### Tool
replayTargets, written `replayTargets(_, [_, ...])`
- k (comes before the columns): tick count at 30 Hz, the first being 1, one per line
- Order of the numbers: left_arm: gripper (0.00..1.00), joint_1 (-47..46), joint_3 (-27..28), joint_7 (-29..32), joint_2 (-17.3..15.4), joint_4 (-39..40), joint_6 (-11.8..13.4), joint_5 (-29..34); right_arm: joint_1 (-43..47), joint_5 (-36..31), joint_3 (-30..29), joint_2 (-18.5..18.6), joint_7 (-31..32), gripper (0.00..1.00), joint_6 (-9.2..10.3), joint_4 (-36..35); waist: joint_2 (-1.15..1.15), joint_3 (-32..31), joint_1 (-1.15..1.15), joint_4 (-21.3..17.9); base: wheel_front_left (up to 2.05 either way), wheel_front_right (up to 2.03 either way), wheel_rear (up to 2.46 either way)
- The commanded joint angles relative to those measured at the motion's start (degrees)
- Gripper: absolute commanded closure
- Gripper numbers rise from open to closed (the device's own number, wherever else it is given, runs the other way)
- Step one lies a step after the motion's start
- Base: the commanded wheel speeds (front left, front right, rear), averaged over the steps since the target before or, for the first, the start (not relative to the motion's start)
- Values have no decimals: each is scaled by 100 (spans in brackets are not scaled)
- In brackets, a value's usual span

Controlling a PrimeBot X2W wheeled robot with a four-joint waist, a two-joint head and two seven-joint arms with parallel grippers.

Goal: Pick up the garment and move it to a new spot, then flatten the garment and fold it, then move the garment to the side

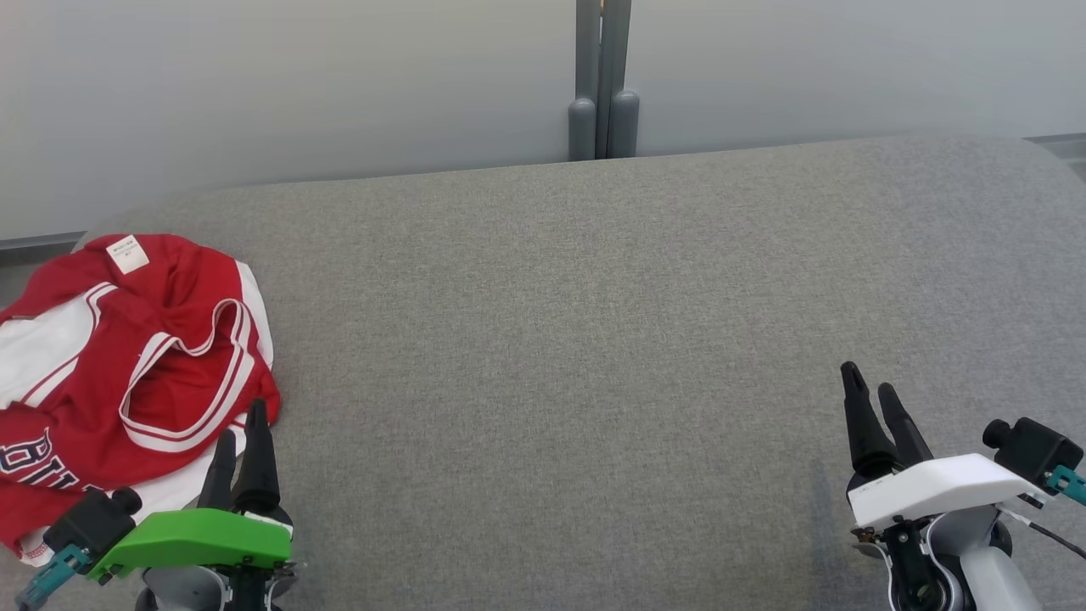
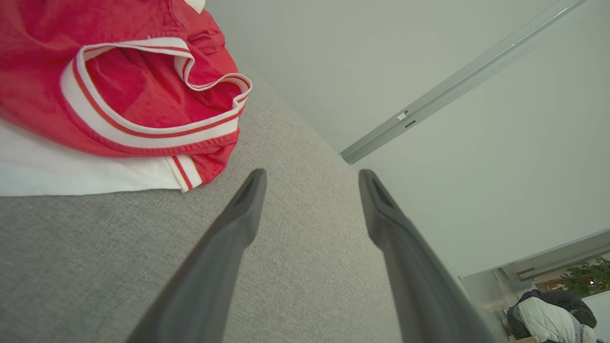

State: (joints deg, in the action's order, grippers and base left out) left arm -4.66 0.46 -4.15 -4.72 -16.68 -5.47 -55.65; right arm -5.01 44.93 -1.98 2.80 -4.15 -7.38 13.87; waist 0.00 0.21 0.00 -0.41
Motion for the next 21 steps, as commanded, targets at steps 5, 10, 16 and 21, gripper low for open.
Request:
replayTargets(5, [0,-22,74,-132,4,58,-21,594,-68,-576,55,46,-143,0,-13,-82,0,1,0,-7,0,0,0])
replayTargets(10, [0,-12,108,-220,28,10,-66,962,-68,-950,99,61,-231,0,-13,-50,0,5,0,-13,0,0,0])
replayTargets(16, [0,-11,147,-320,59,-27,-109,1368,-69,-1372,134,75,-331,0,-14,-58,0,17,0,-14,0,0,0])
replayTargets(21, [0,-7,160,-401,77,-44,-131,1713,-70,-1698,158,84,-410,0,-14,-63,0,24,0,-11,0,0,0])
